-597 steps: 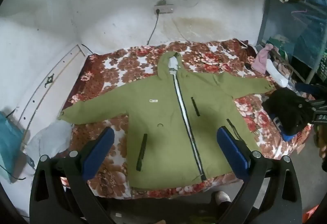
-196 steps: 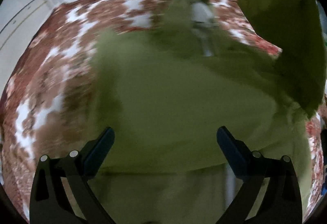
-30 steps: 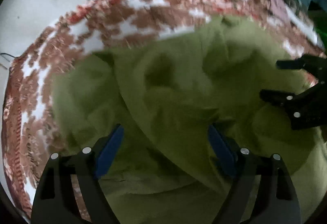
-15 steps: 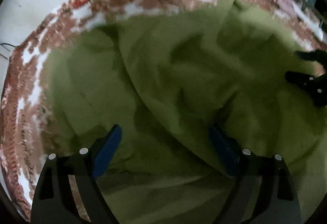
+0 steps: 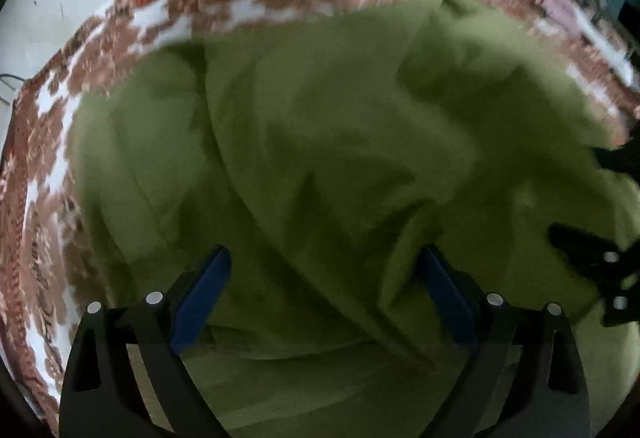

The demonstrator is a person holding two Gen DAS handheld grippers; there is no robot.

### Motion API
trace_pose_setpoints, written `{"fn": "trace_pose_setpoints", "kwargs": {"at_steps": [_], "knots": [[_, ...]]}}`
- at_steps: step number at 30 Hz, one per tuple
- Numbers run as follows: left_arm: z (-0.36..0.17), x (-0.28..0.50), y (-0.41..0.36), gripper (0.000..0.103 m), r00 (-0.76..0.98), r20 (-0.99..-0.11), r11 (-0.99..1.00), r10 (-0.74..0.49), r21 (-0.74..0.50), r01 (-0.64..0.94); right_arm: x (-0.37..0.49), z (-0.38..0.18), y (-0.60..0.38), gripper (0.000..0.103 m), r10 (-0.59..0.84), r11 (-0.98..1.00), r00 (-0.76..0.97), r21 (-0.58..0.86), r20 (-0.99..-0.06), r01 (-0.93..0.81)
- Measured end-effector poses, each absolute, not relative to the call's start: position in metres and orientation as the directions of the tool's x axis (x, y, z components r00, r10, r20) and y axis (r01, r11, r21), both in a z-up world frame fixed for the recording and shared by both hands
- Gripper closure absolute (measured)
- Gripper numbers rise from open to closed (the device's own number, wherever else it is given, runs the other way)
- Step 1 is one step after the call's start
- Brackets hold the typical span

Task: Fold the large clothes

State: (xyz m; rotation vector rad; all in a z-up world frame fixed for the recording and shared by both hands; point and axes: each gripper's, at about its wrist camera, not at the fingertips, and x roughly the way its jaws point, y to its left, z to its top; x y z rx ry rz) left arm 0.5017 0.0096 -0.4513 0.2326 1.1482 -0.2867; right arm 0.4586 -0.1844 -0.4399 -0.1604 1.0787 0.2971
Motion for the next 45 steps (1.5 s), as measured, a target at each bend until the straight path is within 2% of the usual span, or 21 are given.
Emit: {"fn": "trace_pose_setpoints", "kwargs": {"at_steps": [4,8,11,18,23,29,34,38,45], "knots": [[-0.465,0.502,0.018,0.005,0.366,-0.923,0.949,-0.123,-0.002,0.315,0.449,-0.459,-0.189,0.009,0.108,0.942,0.459,-0.057,-0.882,-0.331],[-0.461,0.501,0.016,0.006,0.369,-0.924,0.949,-0.101,0.022,0.315,0.450,-0.462,-0.195,0.008,0.116,0.951,0.441,-0.029,-0.890,-0.308],[-0.440,0.492,0.015,0.008,0.405,-0.910,0.951,-0.087,0.045,0.307,0.449,-0.444,-0.201,0.008,0.132,0.961,0.451,0.003,-0.882,-0.276],[-0.382,0.436,0.050,0.007,0.443,-0.882,0.965,-0.159,-0.044,0.258,0.430,-0.392,-0.233,0.007,0.172,0.972,0.478,0.070,-0.861,-0.224],[-0.374,0.398,0.083,0.007,0.405,-0.897,0.972,-0.178,-0.095,0.216,0.391,-0.379,-0.257,0.007,0.123,0.978,0.457,0.030,-0.881,-0.205],[-0.364,0.346,0.105,0.007,0.365,-0.909,0.974,-0.200,-0.145,0.172,0.346,-0.378,-0.265,0.007,0.121,0.989,0.397,0.074,-0.910,-0.131],[-0.372,0.302,0.111,0.007,0.326,-0.923,0.976,-0.205,-0.170,0.133,0.315,-0.377,-0.277,0.007,0.137,0.984,0.361,0.086,-0.922,-0.154],[-0.402,0.254,0.128,0.007,0.244,-0.952,0.983,-0.183,-0.178,0.043,0.284,-0.394,-0.310,0.007,0.137,0.979,0.295,0.084,-0.946,-0.184],[-0.434,0.168,0.148,0.007,0.121,-0.986,0.993,-0.115,-0.117,-0.013,0.226,-0.432,-0.392,0.007,0.067,0.981,0.149,0.038,-0.987,-0.188]]}}
